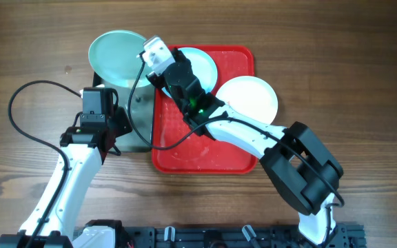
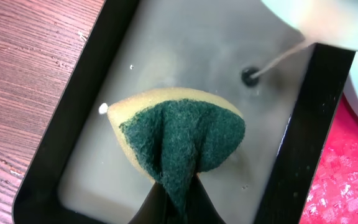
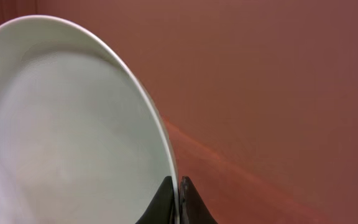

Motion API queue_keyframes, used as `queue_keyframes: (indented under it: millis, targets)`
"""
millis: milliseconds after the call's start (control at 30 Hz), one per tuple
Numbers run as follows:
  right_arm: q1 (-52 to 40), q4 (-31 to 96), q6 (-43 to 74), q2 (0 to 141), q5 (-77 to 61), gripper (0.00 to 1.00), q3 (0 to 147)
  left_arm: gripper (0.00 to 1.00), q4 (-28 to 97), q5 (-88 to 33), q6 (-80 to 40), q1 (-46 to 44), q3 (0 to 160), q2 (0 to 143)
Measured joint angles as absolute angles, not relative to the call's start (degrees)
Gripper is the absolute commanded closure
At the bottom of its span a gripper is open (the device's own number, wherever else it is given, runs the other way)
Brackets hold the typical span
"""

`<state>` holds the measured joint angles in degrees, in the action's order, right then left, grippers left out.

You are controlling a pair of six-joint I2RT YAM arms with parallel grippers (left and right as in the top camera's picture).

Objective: Clean dirty plates on tray and stack at the side
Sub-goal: 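Swing the blue plate with the right gripper toward the upper right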

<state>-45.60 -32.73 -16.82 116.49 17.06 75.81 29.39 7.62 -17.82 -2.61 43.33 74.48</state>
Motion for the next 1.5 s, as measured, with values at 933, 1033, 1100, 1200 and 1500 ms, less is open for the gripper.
queue_keyframes:
  millis: [933, 1033, 1100, 1200, 1500]
  targets:
    - [-46.74, -43.44, -36.36, 116.49, 13.93, 0.96, 75.81, 0.96, 24.36, 7.62, -18.09, -2.61, 43.33, 74.48]
    - [-46.74, -43.46, -36.05, 116.49, 13.93, 0.96, 75.81, 0.96, 24.43, 7.62, -18.11, -2.61, 43.33, 74.48]
    - [-46.74, -43.46, -35.35, 116.49, 13.93, 0.96, 75.81, 0.96, 24.45, 7.62, -18.11, -2.61, 43.33, 74.48]
    - [-46.74, -43.44, -32.91, 116.49, 13.93, 0.96, 75.81, 0.96, 24.47, 7.62, -18.11, -2.61, 43.33, 74.48]
    - [-46.74, -43.38, -28.80, 116.49, 13.93, 0.96, 75.81, 0.96, 24.51, 7.62, -18.11, -2.61, 43.33, 74.48]
